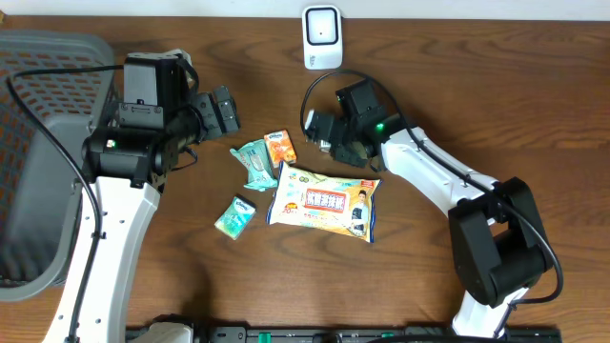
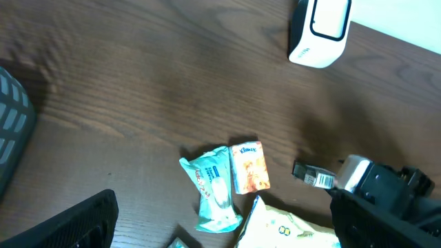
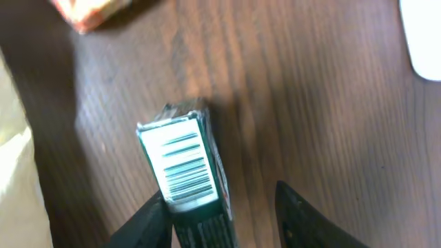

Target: Scan the item barcode

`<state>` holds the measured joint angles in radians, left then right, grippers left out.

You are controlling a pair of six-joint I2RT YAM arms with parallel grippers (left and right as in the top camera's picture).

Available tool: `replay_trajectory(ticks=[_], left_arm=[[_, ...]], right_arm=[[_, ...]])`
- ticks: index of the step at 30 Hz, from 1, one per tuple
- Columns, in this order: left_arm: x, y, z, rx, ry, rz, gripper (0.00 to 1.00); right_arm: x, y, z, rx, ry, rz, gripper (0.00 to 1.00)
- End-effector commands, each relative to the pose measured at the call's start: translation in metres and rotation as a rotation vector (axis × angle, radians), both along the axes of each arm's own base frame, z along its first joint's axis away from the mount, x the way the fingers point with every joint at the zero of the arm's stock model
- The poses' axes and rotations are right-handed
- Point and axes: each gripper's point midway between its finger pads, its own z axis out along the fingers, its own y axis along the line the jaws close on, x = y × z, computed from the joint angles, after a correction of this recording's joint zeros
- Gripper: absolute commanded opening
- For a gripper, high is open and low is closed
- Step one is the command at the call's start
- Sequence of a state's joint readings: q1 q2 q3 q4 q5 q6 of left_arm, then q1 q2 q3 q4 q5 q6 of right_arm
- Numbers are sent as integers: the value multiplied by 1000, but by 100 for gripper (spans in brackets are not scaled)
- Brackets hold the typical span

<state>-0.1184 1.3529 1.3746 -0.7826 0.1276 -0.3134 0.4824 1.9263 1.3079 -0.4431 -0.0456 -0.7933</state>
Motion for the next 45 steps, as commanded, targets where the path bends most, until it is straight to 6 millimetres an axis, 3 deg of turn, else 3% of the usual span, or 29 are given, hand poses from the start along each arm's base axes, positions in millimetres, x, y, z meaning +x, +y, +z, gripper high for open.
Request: replay_trajectory(ticks=[1,8,12,16,26,30,34,40,45], left_arm=[[0,3,1,11,-4,6,98],[0,3,1,11,-4,6,98],[0,3,1,11,-4,6,98],[0,3,1,11,-4,6,98],[0,3,1,11,-4,6,98],[0,3,1,11,-4,6,97],[0,3,1,11,-4,6,98],[0,3,1,11,-4,6,98],[0,3,1,11,-4,6,98]], right_arm=[[-1,2,-7,113,84,-123,42],[-15,14,0,282,232,-195,44],[-16,14,2,384,332,-352,43],[-13,7,4,483,433,-561,31],[-10,-6,14,648,608,-718,15],[-13,-6,13,643,622,-732,28],[-18,-8,9,670,727,-947,46],[-31,-15,-13,609,740,-1141,53],[-32,5,-25,604,667,-1165,61]])
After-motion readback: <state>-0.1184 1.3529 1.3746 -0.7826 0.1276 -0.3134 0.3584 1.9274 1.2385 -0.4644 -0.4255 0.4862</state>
